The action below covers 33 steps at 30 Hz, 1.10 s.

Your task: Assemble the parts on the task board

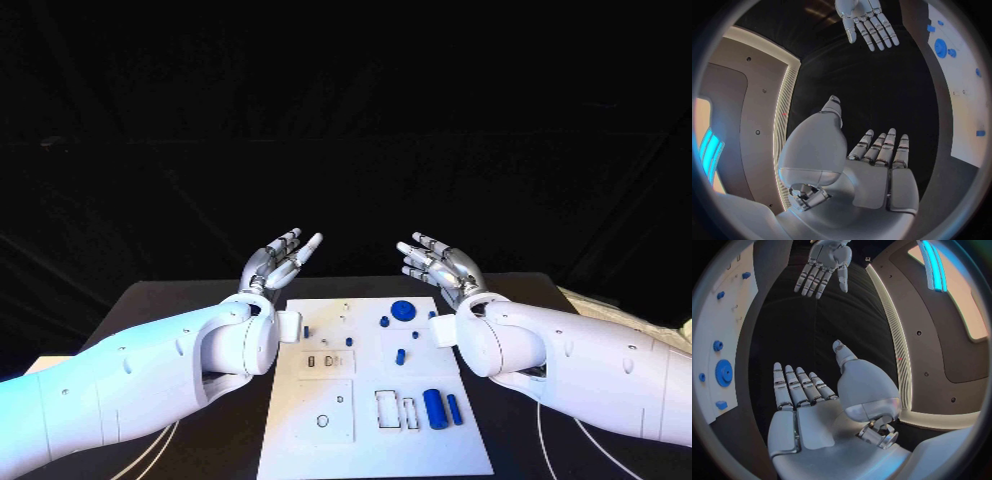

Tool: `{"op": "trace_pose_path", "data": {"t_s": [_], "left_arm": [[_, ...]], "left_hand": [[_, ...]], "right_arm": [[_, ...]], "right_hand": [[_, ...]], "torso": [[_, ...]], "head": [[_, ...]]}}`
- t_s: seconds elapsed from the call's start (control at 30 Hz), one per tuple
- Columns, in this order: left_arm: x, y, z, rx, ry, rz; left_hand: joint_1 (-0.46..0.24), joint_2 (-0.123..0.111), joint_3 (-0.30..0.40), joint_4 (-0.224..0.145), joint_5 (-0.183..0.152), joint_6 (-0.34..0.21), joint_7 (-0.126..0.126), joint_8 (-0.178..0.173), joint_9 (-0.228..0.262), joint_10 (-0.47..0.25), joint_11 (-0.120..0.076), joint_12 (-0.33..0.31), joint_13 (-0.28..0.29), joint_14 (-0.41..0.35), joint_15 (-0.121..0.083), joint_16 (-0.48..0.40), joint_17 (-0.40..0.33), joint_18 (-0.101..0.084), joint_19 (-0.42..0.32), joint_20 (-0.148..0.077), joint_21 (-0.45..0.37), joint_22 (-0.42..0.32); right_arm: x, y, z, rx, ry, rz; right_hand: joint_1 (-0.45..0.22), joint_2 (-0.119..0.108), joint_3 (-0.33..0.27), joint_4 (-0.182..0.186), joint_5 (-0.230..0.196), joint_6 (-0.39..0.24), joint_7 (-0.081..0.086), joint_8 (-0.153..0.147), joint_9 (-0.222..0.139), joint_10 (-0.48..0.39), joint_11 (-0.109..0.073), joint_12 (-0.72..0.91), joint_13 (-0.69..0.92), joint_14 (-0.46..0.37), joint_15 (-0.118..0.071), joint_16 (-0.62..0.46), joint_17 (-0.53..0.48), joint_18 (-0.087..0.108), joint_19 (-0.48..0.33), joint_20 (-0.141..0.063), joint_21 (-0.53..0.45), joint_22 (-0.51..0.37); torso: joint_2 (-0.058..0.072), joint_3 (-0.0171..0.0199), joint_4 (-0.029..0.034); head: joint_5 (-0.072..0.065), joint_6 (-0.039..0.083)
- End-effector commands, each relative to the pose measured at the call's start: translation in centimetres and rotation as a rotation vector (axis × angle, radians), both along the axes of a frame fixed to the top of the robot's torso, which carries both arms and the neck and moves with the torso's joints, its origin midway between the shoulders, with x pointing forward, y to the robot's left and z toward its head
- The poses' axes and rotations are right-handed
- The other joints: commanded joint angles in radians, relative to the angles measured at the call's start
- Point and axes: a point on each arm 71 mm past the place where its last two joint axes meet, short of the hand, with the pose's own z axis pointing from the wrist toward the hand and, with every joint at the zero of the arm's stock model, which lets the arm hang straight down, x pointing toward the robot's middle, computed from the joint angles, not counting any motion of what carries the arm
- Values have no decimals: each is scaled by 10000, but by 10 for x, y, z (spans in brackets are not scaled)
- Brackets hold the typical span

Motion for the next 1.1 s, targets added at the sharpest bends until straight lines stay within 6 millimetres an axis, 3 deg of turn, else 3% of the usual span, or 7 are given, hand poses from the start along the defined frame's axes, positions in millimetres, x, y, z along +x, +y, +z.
{"op": "trace_pose_path", "data": {"t_s": [0.03,0.2,0.3,0.43,0.57,0.87,1.1], "left_arm": [[0,-6,1,-314,-68,-749],[0,-6,1,-314,-68,-749],[0,-6,1,-314,-68,-749],[-3,3,5,-24,-763,-860],[-9,8,9,27,-839,-856],[-24,9,19,-186,-897,-1536],[-36,5,27,-520,-840,-2188]], "left_hand": [[590,0,23,132,91,225,1096,75,26,194,76,35,30,232,90,79,31,194,96,155,79,28],[862,116,70,112,73,1005,1415,194,98,1210,443,164,115,1617,381,376,199,306,1366,163,502,263],[1055,250,60,57,54,1911,1438,344,174,2333,490,313,191,3309,345,797,394,352,3238,139,1176,610],[1297,468,-1,-112,41,3590,1366,644,310,5452,206,884,443,5102,-117,1541,627,777,5407,70,2223,1051],[1424,610,-160,-382,38,5536,1100,938,402,6734,-116,1255,429,6346,-515,1978,821,993,6724,-119,2884,1290],[1753,827,-293,-912,35,6412,771,997,343,7874,-490,1355,447,7453,-893,1991,1194,985,7727,-502,3233,1380],[1834,933,-347,-1092,36,6608,698,925,327,8144,-577,1253,439,7833,-1002,1929,1412,982,8032,-618,3299,1389]], "right_arm": [[0,14,-1,-196,167,2267],[4,17,-2,-443,279,3090],[5,18,-2,-524,318,3328],[12,-3,15,-2519,-1708,2490],[12,-8,21,-3090,-2131,2418],[17,-18,37,-4761,-2947,2515],[22,-21,45,-7758,-3415,2869]], "right_hand": [[835,140,123,-373,89,572,1478,106,59,713,120,123,57,703,79,83,59,264,519,76,149,76],[1670,223,464,-993,-121,2286,1407,315,197,2821,-25,345,183,2986,-139,324,199,512,2132,61,560,280],[1984,238,678,-1268,-196,3576,1249,436,266,4468,-221,504,253,4617,-391,555,268,767,2883,58,862,374],[2094,218,946,-1484,-233,5008,1095,504,309,5365,-422,567,239,5420,-635,679,249,970,3382,32,1120,425],[2045,155,1245,-1656,-245,5798,1038,407,317,5762,-531,424,228,5797,-723,583,239,996,3629,-28,1245,417],[1864,-73,1937,-1902,-272,6630,858,409,342,6653,-792,399,235,6846,-1062,622,256,1014,4429,-364,1738,536],[1962,-619,2228,-1926,-298,6877,678,387,337,7362,-1040,396,262,8144,-1499,842,291,998,5599,-934,2739,988]], "torso": [[-2,1,-1],[-2,1,-1],[-2,1,-1],[205,0,3],[368,20,-1],[835,38,100],[1213,29,170]], "head": [[1,1],[1,1],[1,1],[-92,-7],[-124,39],[-240,193],[-378,354]]}}
